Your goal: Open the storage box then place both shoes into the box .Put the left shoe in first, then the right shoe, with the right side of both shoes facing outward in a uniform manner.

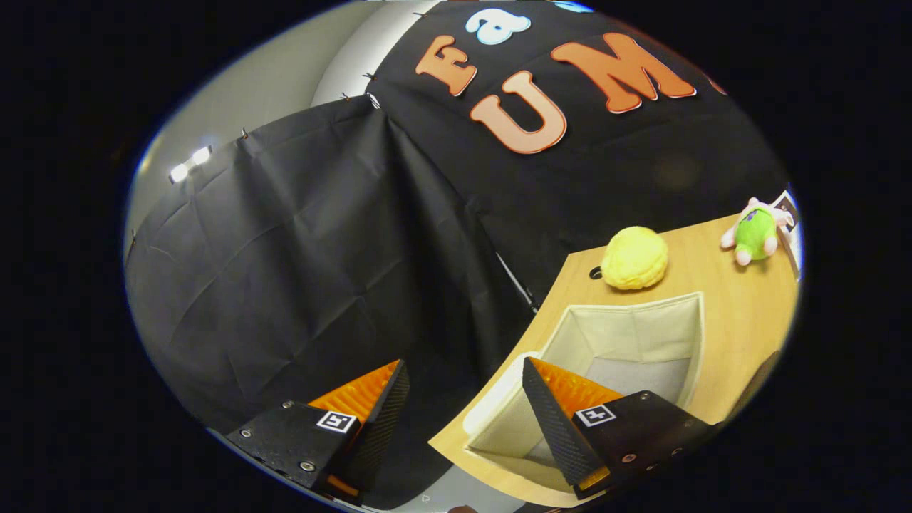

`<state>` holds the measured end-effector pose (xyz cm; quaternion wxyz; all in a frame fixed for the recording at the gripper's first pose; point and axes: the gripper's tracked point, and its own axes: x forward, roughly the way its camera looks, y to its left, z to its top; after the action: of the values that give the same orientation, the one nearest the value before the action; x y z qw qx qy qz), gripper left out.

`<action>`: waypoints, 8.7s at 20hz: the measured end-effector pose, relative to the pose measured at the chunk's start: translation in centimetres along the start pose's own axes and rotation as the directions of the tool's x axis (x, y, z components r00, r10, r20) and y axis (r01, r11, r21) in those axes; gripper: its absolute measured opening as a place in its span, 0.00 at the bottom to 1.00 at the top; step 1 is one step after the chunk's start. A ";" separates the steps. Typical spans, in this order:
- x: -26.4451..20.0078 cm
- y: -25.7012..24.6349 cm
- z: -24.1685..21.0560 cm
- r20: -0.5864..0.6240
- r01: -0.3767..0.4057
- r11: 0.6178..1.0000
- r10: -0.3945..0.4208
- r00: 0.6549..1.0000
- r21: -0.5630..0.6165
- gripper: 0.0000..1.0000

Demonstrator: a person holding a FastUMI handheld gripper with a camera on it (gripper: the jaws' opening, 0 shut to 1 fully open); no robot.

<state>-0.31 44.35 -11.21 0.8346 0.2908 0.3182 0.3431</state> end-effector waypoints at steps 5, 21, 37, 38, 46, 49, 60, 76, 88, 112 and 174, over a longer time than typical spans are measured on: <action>-5.2 -8.8 -0.7 0.015 0.191 0.981 -0.191 0.982 -0.031 0.96; -21.2 -26.7 -11.0 -0.111 0.560 0.827 -0.562 0.820 -0.046 0.91; -20.0 -34.9 -13.7 -0.119 0.737 0.666 -0.745 0.656 -0.110 0.41; -19.9 -35.5 -13.8 -0.109 0.752 0.646 -0.764 0.637 -0.133 0.36; -19.1 -34.2 -12.9 -0.100 0.733 0.681 -0.729 0.677 -0.005 0.05; -18.9 -32.7 -11.5 -0.068 0.717 0.698 -0.715 0.696 -0.007 0.05; -14.3 -22.8 -3.0 0.059 0.567 0.814 -0.577 0.815 0.125 0.05; -2.0 -12.4 -0.8 -0.006 0.411 0.888 -0.419 0.908 0.207 0.05; 3.7 -13.5 -8.0 -0.224 0.537 0.800 -0.490 0.842 0.268 0.08; -13.6 -17.6 -3.7 -0.046 0.450 0.884 -0.448 0.893 0.127 0.97; -9.6 -15.7 -1.0 -0.055 0.498 0.857 -0.495 0.867 0.136 0.05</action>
<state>-0.41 28.02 -19.69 0.8685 0.2559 0.4139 0.0948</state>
